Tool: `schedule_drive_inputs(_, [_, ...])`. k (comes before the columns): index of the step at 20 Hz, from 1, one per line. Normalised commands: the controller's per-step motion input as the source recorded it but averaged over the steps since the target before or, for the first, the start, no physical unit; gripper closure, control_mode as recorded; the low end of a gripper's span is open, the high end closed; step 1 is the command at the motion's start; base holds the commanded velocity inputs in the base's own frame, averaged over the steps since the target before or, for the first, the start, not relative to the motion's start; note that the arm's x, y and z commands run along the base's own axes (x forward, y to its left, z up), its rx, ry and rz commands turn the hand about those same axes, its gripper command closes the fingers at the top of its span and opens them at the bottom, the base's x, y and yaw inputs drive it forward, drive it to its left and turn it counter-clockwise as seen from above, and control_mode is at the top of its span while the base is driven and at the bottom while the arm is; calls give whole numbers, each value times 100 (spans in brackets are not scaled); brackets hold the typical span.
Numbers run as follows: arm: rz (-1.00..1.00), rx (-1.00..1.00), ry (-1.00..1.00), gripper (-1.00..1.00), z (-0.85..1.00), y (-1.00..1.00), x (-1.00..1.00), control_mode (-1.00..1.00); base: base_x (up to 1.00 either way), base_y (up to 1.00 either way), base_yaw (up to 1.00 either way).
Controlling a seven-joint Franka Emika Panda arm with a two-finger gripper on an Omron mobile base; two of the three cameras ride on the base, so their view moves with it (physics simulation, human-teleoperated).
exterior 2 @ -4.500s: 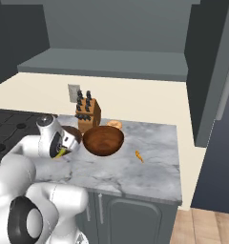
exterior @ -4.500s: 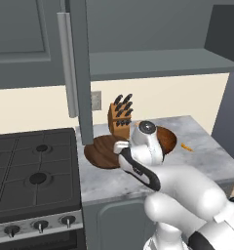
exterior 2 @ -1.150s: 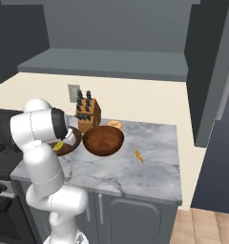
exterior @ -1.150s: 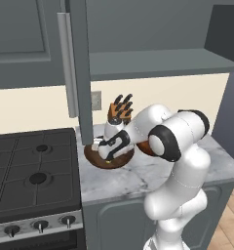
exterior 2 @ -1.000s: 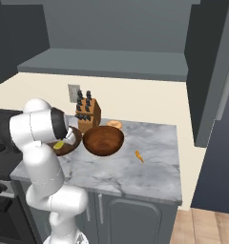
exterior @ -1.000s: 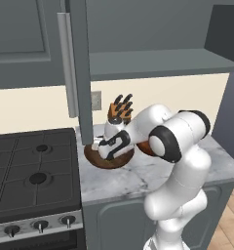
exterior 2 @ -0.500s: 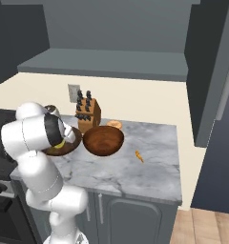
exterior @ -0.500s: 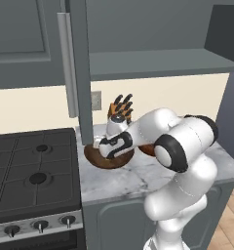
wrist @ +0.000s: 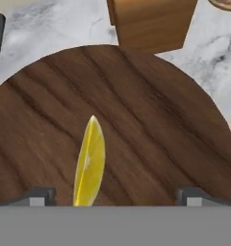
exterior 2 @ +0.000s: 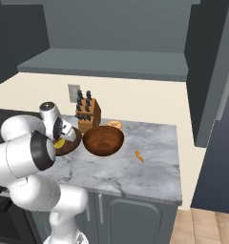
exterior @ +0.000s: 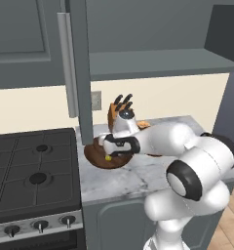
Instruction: Pick both bowls and place them on the counter. Then place the lemon wedge in one bowl and place the shrimp in the other bowl.
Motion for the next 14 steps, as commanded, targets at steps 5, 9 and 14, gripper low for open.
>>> schedule_drive_inputs(5, [1,0,0,-100,41,-29,-42,-100,0,0,0])
schedule_drive_inputs(9, [0,0,0,-100,37,-36,-46,-100,0,0,0])
schedule_drive_inputs(14, [0,0,0,-100,35,-46,-43,-100,0,0,0])
